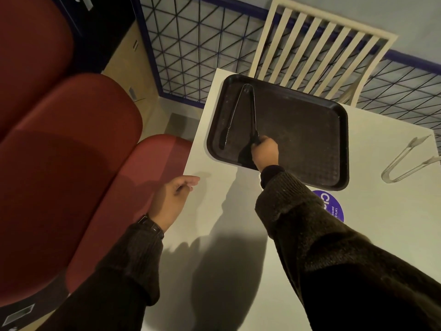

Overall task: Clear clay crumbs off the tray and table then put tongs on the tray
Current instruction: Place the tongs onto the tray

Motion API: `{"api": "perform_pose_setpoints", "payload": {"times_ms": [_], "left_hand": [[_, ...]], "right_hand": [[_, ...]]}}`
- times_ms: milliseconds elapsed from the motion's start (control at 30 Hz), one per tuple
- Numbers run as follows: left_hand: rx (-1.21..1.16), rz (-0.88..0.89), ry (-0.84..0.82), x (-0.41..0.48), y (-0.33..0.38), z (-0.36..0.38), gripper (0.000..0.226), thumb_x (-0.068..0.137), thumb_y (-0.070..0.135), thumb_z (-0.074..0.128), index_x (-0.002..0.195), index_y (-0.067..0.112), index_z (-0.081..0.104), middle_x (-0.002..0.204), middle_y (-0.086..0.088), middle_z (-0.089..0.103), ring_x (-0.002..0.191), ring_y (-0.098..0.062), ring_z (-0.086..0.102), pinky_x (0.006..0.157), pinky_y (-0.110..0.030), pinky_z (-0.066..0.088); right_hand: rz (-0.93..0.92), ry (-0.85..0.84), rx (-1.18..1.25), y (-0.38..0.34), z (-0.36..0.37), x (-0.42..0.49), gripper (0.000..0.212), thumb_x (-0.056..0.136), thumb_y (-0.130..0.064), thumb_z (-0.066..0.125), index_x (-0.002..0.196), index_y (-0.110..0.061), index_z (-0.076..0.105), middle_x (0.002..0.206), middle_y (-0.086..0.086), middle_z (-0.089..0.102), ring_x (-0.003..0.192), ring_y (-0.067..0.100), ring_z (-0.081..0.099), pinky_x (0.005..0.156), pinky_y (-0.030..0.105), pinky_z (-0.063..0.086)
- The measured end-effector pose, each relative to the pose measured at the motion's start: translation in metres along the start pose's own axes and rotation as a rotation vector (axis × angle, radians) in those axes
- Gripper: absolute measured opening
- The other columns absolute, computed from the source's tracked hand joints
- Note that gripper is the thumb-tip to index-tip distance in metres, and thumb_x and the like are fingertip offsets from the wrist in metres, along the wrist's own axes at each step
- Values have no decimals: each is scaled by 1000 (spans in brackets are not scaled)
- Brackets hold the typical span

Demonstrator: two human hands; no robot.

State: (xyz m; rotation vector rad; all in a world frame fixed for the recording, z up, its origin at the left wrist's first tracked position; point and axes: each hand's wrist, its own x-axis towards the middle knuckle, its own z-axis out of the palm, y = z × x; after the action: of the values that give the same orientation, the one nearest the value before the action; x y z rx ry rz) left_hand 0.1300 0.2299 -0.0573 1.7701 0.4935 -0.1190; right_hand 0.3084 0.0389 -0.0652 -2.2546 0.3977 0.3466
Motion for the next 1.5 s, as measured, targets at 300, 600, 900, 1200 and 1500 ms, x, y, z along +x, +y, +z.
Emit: {"api": "perform_pose_setpoints", "payload": {"times_ms": [300, 600, 900, 1200, 1500], "left_hand": [[-9, 0, -46, -4, 20, 17, 44, 97, -5, 44, 88, 34, 64, 94, 21, 67, 89, -2, 64, 82, -8, 47], [120, 74, -309, -20, 73, 99, 29, 98, 2, 46, 104, 22, 65, 116, 0, 65, 116, -23, 60, 111, -38, 43], [280, 122, -439, -49, 104, 208, 28, 102, 16, 45, 121, 14, 65, 128, -3, 64, 118, -23, 60, 107, -41, 47], [203, 78, -436, -46, 98, 276, 18, 98, 11, 53, 111, 18, 64, 106, 4, 69, 94, -9, 65, 69, -9, 54], [367, 143, -355, -33, 105, 288, 23, 100, 15, 48, 106, 30, 65, 99, 24, 61, 95, -1, 57, 84, -6, 41]], "right_hand": [[-67, 21, -14, 9, -33, -26, 48, 90, -32, 59, 130, -7, 48, 125, 11, 59, 113, 29, 59, 95, 36, 48], [-175, 56, -330, 89, -164, -74, 36, 87, -29, 62, 119, -13, 59, 118, 10, 63, 106, 29, 61, 94, 49, 49], [-160, 70, -572, 187, -272, -72, 41, 91, -31, 55, 129, -15, 54, 123, 10, 60, 115, 32, 53, 98, 44, 41], [-197, 75, -789, 241, -337, 19, 44, 88, -13, 49, 132, -12, 49, 132, 13, 50, 115, 37, 48, 92, 47, 41], [-255, -60, -1195, 242, -347, 109, 70, 91, -4, 47, 150, -16, 13, 159, 3, 12, 143, 34, 18, 113, 58, 19]]}}
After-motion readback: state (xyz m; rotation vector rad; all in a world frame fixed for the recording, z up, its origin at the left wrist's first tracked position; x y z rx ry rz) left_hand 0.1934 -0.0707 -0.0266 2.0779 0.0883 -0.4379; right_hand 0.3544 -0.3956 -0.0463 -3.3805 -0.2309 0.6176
